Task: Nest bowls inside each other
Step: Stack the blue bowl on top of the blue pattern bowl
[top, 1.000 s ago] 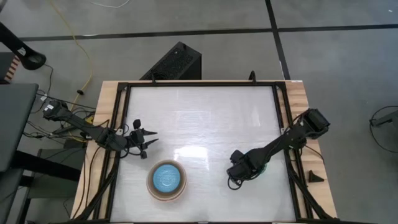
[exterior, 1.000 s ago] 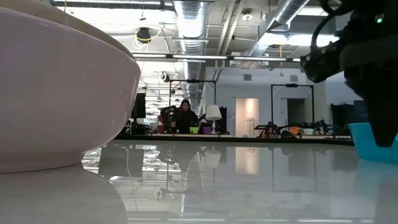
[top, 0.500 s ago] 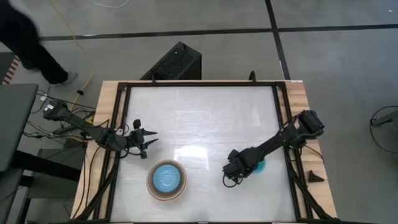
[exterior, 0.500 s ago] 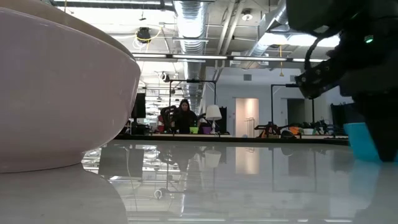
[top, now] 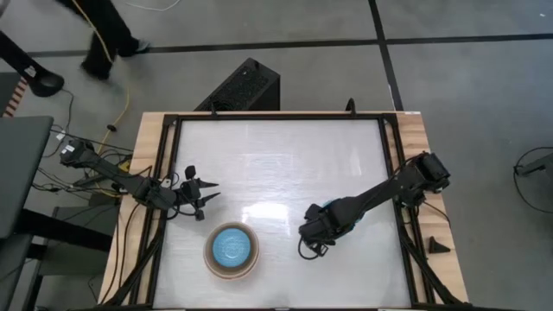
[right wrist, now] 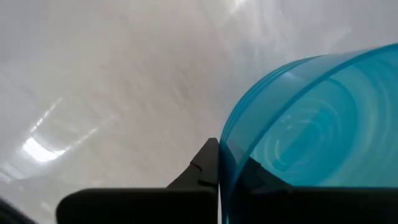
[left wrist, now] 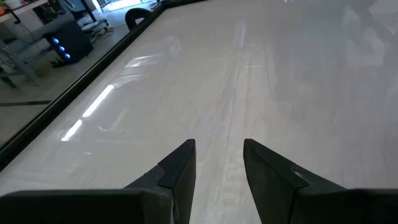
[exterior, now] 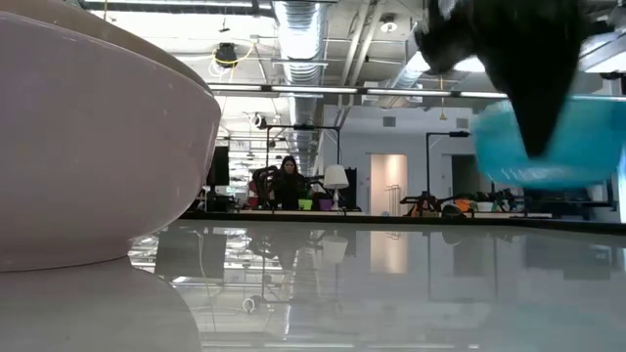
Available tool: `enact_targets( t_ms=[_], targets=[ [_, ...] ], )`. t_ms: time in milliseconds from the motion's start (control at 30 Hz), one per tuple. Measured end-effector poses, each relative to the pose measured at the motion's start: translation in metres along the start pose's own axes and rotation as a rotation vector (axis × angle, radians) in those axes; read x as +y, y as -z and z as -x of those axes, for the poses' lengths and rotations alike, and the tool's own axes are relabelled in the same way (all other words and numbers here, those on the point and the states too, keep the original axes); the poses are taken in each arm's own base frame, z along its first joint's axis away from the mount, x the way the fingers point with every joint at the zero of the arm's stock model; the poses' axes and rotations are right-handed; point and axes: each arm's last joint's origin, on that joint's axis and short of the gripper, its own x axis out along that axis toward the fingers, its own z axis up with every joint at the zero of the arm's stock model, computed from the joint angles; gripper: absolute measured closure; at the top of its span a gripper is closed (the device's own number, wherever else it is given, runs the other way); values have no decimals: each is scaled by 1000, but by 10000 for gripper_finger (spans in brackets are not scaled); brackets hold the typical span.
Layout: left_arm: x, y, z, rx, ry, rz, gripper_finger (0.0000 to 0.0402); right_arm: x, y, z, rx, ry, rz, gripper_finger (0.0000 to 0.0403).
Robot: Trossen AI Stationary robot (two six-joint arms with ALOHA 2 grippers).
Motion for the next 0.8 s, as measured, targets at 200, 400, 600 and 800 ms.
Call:
enact_targets(
  t_ms=[200, 400, 600, 800],
  targets=[
    [0, 0, 0, 0, 0, 0, 276, 17, -15, 48, -198, -87, 64, 377],
    [0, 0, 0, 0, 0, 0, 276, 44, -30, 80, -442, -313, 193, 374],
    [0, 0, 0, 0, 0, 0, 276, 68, -38, 102, -699, -537, 362, 376],
    [0, 0, 0, 0, 0, 0, 276, 86, -33, 119, -938, -605, 555, 376]
  ],
)
